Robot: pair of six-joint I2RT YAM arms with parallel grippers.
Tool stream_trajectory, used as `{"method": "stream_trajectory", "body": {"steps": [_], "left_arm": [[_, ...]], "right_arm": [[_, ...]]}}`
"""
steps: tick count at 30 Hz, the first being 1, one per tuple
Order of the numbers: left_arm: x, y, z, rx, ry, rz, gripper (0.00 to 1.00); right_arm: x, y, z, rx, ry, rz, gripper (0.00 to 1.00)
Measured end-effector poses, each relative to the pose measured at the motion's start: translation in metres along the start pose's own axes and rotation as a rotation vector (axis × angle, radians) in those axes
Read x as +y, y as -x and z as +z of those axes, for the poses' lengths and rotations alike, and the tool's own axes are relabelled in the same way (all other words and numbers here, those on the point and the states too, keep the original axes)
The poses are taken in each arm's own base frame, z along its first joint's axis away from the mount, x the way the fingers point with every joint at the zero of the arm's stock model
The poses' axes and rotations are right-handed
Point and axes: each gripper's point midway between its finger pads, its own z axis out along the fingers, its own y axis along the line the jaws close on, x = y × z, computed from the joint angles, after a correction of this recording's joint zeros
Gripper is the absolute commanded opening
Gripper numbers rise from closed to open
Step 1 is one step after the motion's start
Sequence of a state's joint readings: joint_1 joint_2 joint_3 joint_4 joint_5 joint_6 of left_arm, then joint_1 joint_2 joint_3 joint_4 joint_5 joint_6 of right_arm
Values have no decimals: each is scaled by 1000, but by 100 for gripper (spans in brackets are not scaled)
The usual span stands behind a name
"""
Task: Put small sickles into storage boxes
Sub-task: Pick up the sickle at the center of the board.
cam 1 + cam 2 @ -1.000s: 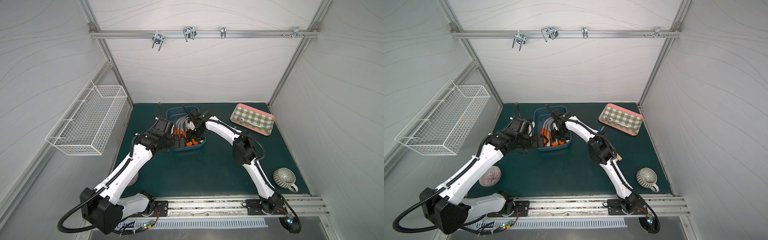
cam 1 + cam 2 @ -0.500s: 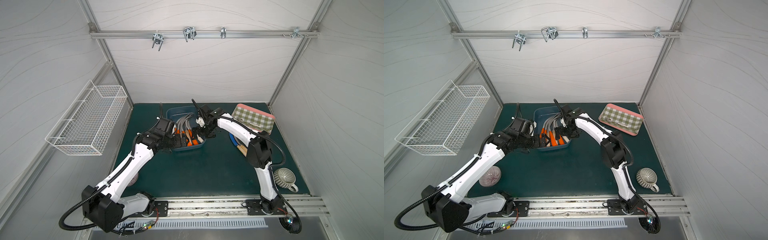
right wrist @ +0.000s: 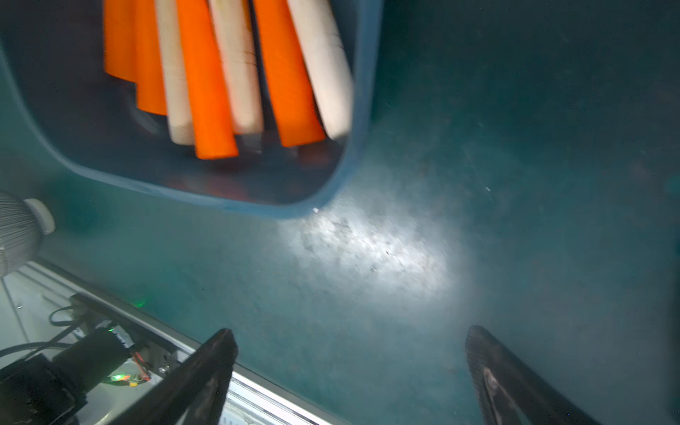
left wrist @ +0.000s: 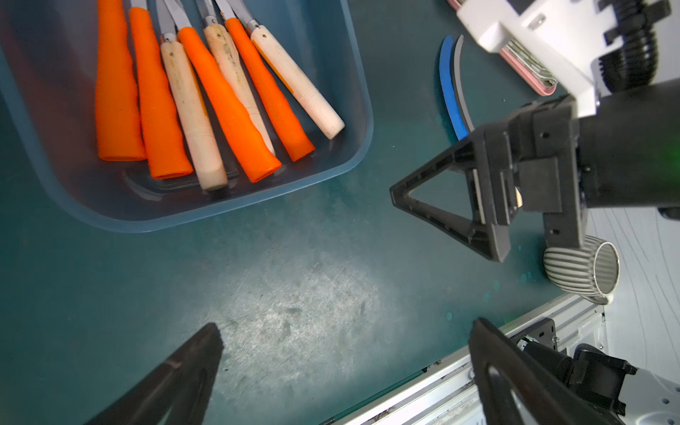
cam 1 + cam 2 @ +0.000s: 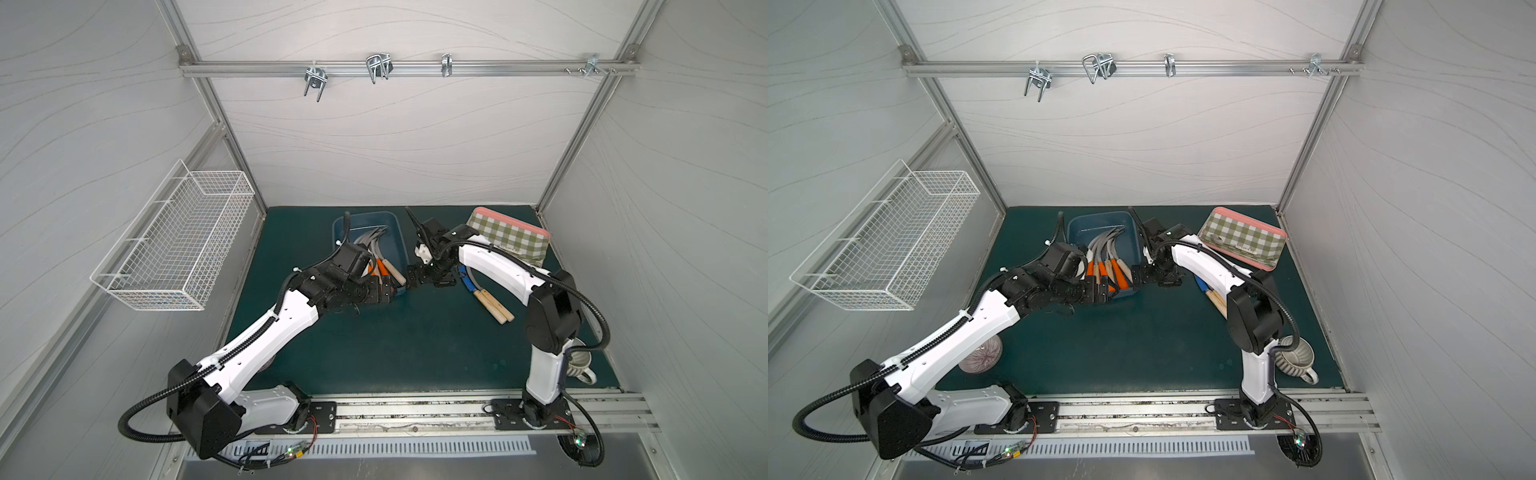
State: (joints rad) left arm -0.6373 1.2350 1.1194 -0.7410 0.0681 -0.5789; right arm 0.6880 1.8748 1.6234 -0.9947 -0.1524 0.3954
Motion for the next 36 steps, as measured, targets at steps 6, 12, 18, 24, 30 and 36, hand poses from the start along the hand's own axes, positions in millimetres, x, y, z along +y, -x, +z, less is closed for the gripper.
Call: {"method": "stream_trajectory", "body": {"steps": [6, 12, 18, 24, 30, 36], "left_arm": [[-5, -19, 12, 26, 5, 25, 99], [-12, -37, 21, 46, -1, 58, 99], [-22, -52, 29, 49, -20, 100, 99], [-33, -64, 33, 44, -39, 152, 99], [-46, -71, 37, 26, -63, 195, 99], [-52, -81, 46, 28, -72, 235, 99]], "right_arm": [[-19, -18, 0, 14, -47, 21, 99], [-41, -33, -1, 21, -104, 51, 99], [-67, -47, -1, 20, -169, 89, 99], [-95, -56, -6, -16, -241, 128, 99], [-124, -65, -10, -79, -291, 184, 99], [-151, -67, -14, -142, -308, 257, 99]]}}
